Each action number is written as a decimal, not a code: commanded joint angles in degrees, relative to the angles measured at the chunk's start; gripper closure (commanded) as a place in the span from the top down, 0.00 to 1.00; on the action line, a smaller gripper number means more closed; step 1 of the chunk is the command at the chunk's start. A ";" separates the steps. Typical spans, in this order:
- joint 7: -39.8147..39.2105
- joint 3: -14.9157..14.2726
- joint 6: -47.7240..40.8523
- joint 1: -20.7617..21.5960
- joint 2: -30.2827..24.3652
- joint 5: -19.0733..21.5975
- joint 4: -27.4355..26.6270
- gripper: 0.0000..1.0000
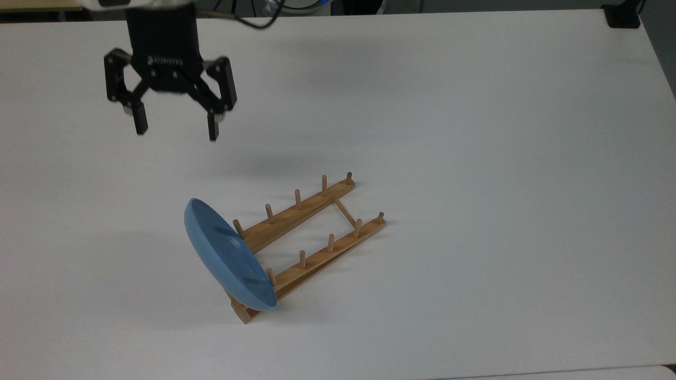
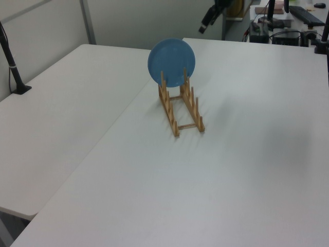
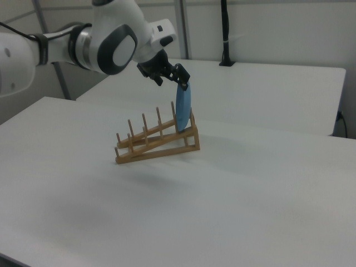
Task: Pick plate from plate rack
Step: 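Move the open gripper over the blue plate in the wooden rack, then lower the gripper onto the plate rim and close on it, then lift the blue plate out of the rack and carry it aside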
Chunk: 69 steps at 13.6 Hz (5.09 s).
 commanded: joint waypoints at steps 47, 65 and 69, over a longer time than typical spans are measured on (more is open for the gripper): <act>16.16 -0.27 23.68 -0.38 13.89 -12.52 5.95 0.00; -29.69 -0.18 -47.17 -11.36 -6.77 14.09 -7.91 0.00; -31.83 -0.18 -43.14 -11.81 -6.15 16.05 -13.72 0.00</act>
